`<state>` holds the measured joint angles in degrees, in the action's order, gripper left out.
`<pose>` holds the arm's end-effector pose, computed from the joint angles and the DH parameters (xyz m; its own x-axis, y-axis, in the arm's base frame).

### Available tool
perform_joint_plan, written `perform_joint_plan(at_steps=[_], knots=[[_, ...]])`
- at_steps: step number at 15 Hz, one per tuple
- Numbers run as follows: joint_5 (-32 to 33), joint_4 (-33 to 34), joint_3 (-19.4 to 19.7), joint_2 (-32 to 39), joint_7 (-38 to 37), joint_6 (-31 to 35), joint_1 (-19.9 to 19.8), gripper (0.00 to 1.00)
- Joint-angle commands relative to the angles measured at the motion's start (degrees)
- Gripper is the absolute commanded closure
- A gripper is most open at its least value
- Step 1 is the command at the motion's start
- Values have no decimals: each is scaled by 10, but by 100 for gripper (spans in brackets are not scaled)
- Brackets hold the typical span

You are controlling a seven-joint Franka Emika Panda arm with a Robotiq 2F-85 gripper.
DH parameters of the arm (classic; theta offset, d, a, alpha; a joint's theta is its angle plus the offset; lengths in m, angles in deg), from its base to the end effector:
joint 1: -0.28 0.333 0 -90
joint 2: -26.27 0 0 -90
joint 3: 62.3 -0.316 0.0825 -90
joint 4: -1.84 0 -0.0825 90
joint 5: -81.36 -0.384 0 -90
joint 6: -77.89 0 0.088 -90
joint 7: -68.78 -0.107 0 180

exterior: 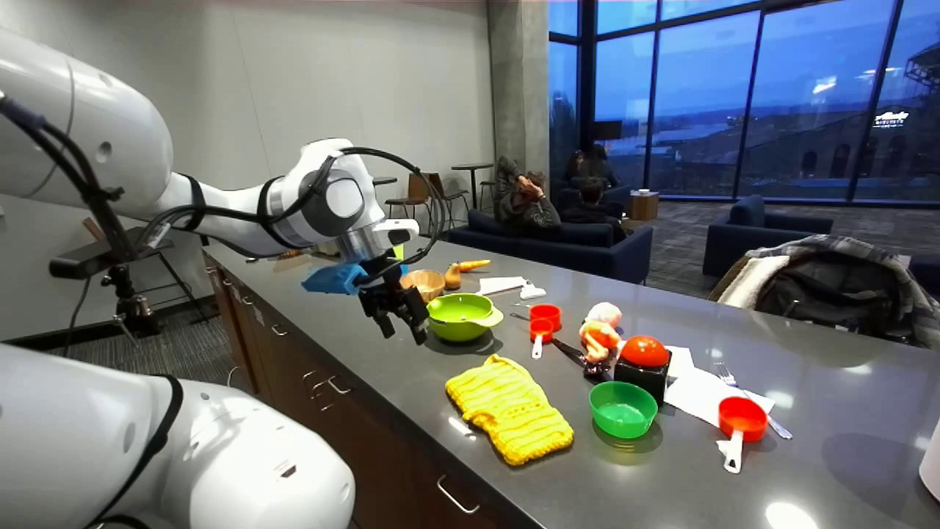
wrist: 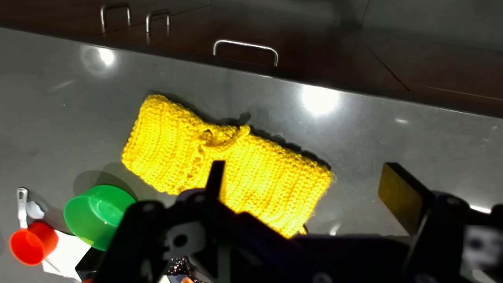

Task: Press the orange button.

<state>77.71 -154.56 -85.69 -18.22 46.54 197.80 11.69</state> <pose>0.2753 0.1877 0.4366 0.9782 0.1083 0.1773 0.0785 -0.9828 0.1673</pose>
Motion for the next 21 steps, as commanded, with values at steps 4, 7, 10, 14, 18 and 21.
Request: perform_joint_plan(at_steps=[4,7,10,14,18,21], knots=[[-3,-23,97,-3,12,5,-53,0],[4,-8,143,1,28,12,-94,0],[13,13,163,5,20,23,-135,0],[4,8,162,0,25,19,-136,0],[4,9,161,0,25,19,-136,0],[4,9,161,0,25,19,-136,0]])
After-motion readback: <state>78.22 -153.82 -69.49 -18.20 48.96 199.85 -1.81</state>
